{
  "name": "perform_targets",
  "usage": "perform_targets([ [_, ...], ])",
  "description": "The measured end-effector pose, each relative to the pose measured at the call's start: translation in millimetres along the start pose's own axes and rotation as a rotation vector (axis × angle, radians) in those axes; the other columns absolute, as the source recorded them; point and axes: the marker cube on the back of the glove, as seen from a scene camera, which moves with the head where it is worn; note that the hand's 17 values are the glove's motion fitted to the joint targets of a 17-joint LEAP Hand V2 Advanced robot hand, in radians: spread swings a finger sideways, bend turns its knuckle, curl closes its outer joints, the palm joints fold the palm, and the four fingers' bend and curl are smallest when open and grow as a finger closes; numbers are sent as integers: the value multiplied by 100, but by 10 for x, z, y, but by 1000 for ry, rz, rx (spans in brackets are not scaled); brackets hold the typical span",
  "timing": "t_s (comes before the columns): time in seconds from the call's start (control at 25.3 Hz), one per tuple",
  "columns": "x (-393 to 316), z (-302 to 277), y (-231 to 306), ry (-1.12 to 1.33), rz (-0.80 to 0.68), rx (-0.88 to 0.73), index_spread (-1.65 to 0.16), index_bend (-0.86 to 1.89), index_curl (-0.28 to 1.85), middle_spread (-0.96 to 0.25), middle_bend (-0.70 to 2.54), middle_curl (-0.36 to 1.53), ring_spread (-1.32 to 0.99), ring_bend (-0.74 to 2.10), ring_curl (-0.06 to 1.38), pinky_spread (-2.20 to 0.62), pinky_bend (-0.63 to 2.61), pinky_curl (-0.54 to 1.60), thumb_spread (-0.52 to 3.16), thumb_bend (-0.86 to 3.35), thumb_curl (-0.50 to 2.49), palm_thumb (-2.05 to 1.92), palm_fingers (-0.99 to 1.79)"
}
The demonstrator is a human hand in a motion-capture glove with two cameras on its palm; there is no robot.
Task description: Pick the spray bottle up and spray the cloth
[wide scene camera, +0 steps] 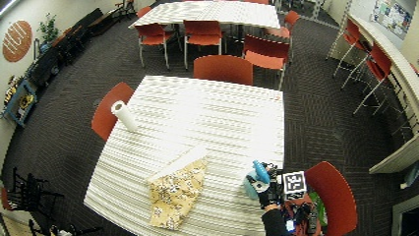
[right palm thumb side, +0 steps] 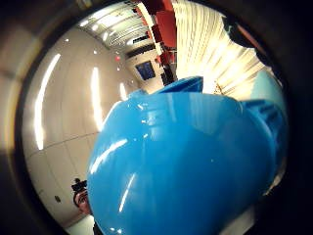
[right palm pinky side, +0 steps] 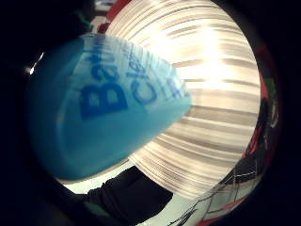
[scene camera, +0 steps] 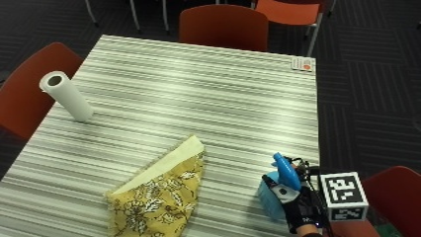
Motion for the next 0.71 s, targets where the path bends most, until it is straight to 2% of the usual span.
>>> perform_targets([
  [0.44,-60,25,-93,-4,-74,42,-27,23,33,2,29,42,7,36,35,15,19,33,101,7,59,102,63],
  [0.55,-294,195,-179,-52,-85,23,-24,42,40,0,29,42,5,27,33,15,11,30,95,8,62,109,74],
  [0.71,-655,597,-400,-75,-118,26,-21,52,45,-3,35,45,3,22,33,14,8,27,89,7,63,112,78],
])
